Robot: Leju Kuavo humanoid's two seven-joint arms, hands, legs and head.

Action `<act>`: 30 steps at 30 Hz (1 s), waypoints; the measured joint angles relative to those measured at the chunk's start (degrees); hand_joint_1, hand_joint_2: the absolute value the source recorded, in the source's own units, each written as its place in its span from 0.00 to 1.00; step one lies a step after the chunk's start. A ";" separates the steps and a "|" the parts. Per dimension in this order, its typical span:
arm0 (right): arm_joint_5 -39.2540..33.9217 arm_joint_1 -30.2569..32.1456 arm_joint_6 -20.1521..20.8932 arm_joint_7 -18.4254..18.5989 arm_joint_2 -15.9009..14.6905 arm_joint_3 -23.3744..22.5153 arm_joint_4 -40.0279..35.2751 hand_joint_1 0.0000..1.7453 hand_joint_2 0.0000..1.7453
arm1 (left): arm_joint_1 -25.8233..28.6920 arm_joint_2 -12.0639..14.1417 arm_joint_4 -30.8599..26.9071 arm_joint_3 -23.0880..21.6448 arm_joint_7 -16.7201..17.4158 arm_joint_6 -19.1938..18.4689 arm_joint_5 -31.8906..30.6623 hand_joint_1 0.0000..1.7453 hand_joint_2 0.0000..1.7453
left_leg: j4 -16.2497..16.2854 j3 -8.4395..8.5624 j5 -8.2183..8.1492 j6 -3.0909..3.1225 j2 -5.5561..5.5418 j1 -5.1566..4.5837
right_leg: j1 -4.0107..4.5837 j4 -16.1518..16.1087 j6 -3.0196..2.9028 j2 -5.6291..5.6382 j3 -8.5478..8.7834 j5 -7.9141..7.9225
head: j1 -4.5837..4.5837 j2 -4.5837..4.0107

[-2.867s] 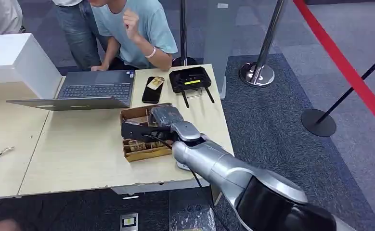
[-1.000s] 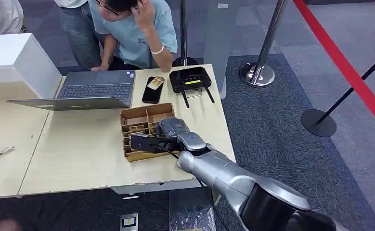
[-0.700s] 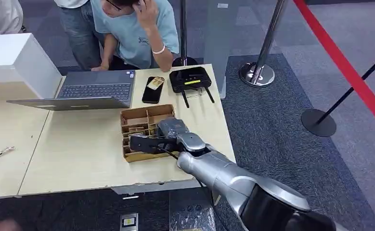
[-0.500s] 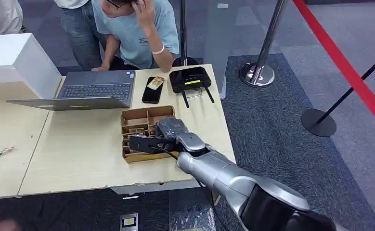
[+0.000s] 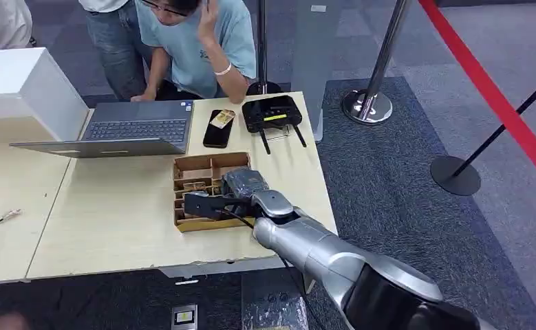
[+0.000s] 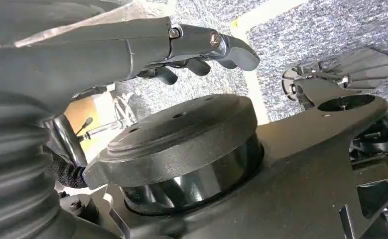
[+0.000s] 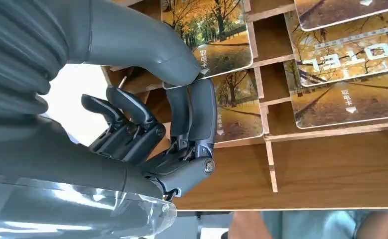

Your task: Pass the card to the sensor for recognition and then transmit it.

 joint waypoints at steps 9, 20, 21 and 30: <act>-0.87 -3.37 -0.63 -0.28 -0.13 -0.63 -1.64 1.00 1.00 | 0.04 0.00 0.00 0.00 -0.72 0.19 0.00 0.00 1.00 | 0.00 -0.01 0.00 0.00 0.00 0.00 | 0.00 0.00 -0.01 0.00 -0.01 0.01 | 0.00 0.00; -2.21 -7.66 -0.65 0.79 -1.05 -1.97 -4.92 1.00 1.00 | 0.06 0.00 0.02 0.00 -1.33 0.24 0.13 0.00 1.00 | 0.01 -0.02 0.00 0.00 0.00 0.00 | 0.00 0.00 -0.01 0.00 -0.01 0.01 | 0.00 0.00; -2.23 -8.09 -0.65 0.85 -1.14 -2.03 -5.07 1.00 1.00 | 0.06 0.00 0.02 0.00 -1.33 0.24 0.13 0.00 1.00 | 0.01 -0.01 0.00 0.00 0.00 0.00 | 0.00 0.00 -0.01 0.00 -0.01 0.01 | 0.00 0.00; -2.43 -11.23 -0.85 1.95 -1.77 -2.82 -6.01 1.00 1.00 | 0.08 0.00 0.02 0.00 -1.53 0.24 -0.13 0.00 1.00 | 0.01 -0.02 0.00 0.00 0.00 0.00 | 0.00 0.00 -0.01 0.00 -0.01 0.01 | 0.00 0.00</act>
